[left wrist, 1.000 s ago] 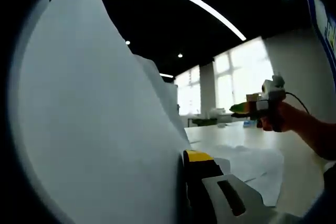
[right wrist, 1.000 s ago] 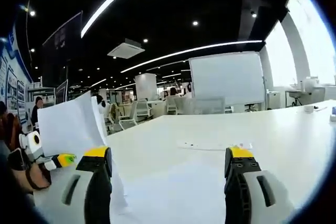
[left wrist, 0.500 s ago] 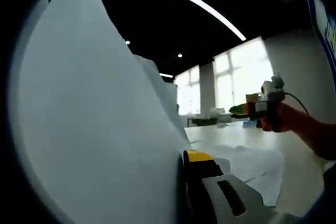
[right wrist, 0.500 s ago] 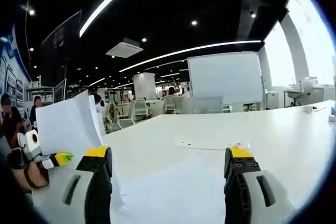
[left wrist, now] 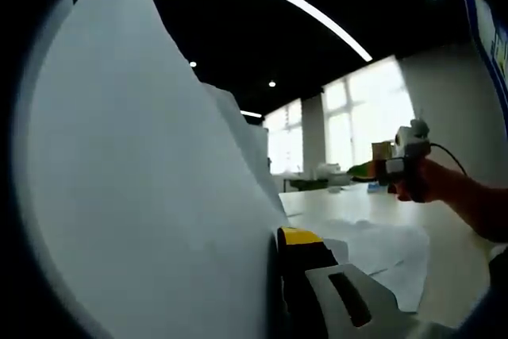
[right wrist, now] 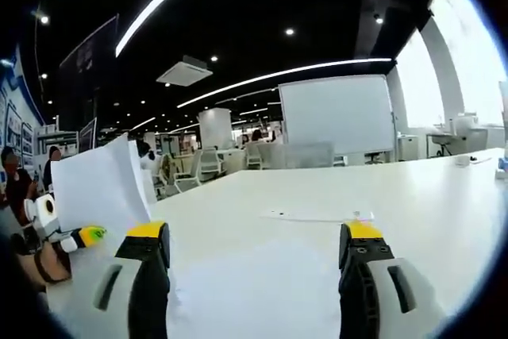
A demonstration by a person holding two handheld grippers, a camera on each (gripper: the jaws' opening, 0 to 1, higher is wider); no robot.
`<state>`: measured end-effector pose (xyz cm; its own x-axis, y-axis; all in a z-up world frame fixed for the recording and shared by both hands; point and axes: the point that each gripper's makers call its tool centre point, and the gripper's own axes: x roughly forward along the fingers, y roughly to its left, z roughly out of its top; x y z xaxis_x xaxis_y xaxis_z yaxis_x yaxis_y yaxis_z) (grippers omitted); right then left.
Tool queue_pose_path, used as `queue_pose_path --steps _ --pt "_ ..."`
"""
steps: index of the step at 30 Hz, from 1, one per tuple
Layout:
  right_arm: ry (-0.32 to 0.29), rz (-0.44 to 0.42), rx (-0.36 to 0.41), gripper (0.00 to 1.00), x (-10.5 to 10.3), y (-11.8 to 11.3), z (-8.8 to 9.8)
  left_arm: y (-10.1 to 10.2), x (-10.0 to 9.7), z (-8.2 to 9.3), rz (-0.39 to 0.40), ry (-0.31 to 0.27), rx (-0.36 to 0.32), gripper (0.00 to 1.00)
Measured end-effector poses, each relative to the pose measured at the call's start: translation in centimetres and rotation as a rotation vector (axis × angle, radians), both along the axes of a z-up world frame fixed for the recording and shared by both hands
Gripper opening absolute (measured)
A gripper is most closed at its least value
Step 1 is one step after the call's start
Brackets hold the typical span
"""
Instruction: Organize the stack of printing papers by aligning and flattening the scattered papers on the table
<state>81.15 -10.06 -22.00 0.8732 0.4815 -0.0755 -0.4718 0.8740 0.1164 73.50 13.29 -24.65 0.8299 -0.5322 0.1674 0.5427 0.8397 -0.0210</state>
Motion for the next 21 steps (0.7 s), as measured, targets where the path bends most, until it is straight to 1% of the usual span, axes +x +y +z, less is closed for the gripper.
queue_pose_path --steps 6,21 --pt "0.004 -0.029 -0.027 0.83 0.4 -1.1 -0.4 0.1 0.0 0.0 0.001 0.001 0.0 0.1" --pt "0.027 -0.052 -0.04 0.83 0.7 -2.4 -1.8 0.1 0.1 0.0 0.003 0.001 0.002 0.1"
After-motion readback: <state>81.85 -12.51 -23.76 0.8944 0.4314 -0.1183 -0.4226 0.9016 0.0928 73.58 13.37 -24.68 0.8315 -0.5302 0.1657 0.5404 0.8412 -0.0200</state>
